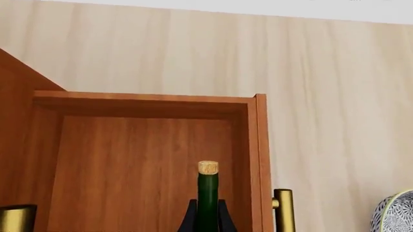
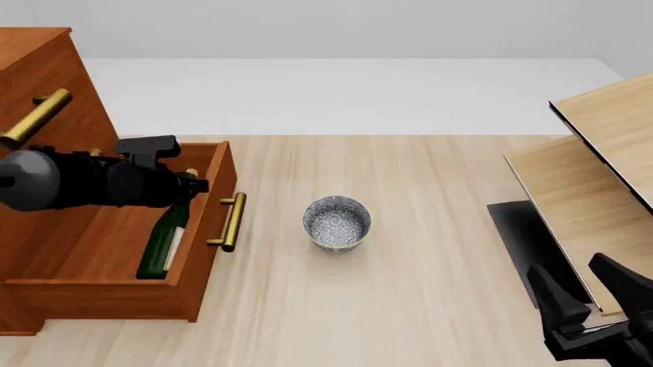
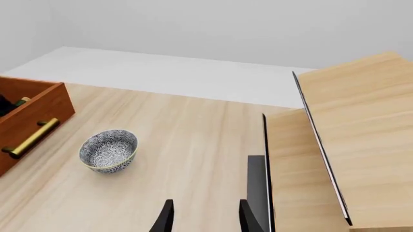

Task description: Put the wine bottle in the bottom drawer of the cabinet.

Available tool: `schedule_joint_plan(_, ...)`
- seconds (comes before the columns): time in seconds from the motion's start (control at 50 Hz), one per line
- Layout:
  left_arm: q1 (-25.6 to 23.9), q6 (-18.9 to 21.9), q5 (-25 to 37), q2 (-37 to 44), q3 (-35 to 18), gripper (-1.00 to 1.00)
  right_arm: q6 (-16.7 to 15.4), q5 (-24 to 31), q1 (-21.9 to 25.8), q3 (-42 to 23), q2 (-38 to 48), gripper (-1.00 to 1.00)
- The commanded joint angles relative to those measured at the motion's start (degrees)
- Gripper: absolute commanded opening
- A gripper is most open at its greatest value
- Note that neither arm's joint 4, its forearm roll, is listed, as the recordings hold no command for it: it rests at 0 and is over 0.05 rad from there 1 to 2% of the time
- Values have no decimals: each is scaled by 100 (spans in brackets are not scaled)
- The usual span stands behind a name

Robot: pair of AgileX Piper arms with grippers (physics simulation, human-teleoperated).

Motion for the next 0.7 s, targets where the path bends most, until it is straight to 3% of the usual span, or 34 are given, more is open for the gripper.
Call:
schedule_joint_plan(0.02, -16, -400, 4, 20, 55, -100, 3, 71, -1, 0, -75, 100)
schedule_joint_plan(0.06, -60, -474, -8, 9, 73, -100, 4, 38, -5, 0, -42, 100)
schedule_joint_plan(0.1, 143, -268, 23, 78, 4, -100, 2, 27, -3, 0, -30, 100)
schedule_joint_plan(0.28, 36, -420, 8, 76, 32, -100, 4, 7, -3, 0, -10, 100)
schedule_joint_plan(0.3, 23, -407, 5, 71, 35, 100, 5, 1, -1, 0, -1, 100)
schedule_joint_plan(0.7, 45, -414, 10, 40, 43, 100, 2, 1, -2, 0, 1, 100)
